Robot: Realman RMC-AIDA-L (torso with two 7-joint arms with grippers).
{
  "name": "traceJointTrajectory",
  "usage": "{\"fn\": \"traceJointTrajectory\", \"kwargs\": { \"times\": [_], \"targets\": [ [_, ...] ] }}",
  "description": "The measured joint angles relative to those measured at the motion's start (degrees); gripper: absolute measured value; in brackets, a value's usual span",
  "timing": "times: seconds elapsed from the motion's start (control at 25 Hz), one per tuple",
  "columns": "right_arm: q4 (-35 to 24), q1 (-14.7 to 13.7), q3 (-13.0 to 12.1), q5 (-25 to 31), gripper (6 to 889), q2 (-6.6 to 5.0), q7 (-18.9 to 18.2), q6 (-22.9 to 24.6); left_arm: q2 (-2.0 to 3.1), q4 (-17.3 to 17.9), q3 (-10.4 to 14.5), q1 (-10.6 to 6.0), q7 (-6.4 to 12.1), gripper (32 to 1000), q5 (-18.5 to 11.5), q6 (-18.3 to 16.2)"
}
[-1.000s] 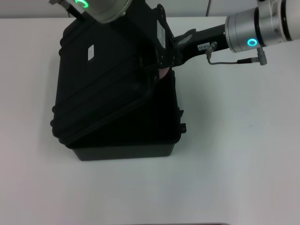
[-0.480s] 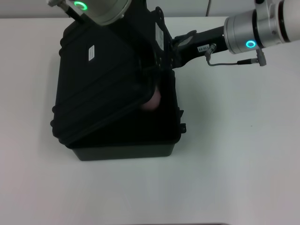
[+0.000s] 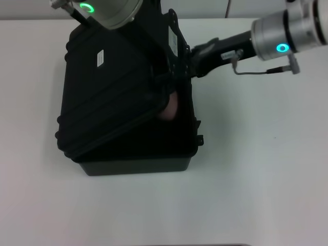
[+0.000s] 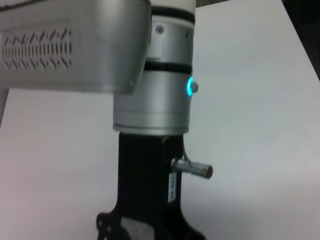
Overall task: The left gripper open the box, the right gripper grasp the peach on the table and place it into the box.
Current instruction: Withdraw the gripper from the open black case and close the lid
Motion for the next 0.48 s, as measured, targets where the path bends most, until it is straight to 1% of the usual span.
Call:
{"fn": "traceJointTrajectory", "kwargs": {
  "times": [0.08, 0.2, 0.24, 0.4, 0.48],
  "targets": [
    [-4.59, -1.7, -0.94, -1.56, 883, -0.08, 4.2, 2.37, 0.0, -0.01, 0.0, 0.07, 0.0, 93, 0.0, -0.01],
    [-12.54, -4.37, -1.06, -4.8, 883, -0.12, 10.0, 6.69, 0.0, -0.03, 0.0, 0.36, 0.0, 94, -0.01, -0.01],
    [-16.0, -5.49, -0.97, -5.75, 883, -0.11, 12.07, 8.66, 0.0, -0.03, 0.0, 0.5, 0.0, 94, -0.01, -0.01],
    [-25.75, -8.61, -0.74, -7.59, 883, -0.53, 18.5, 15.34, 0.0, -0.04, 0.01, 0.9, 0.01, 94, -0.04, 0.05],
    [-29.3, -9.48, -0.69, -8.07, 883, -0.85, 21.21, 18.17, 0.0, -0.05, 0.0, 1.22, 0.03, 94, -0.03, 0.08]
  ]
}}
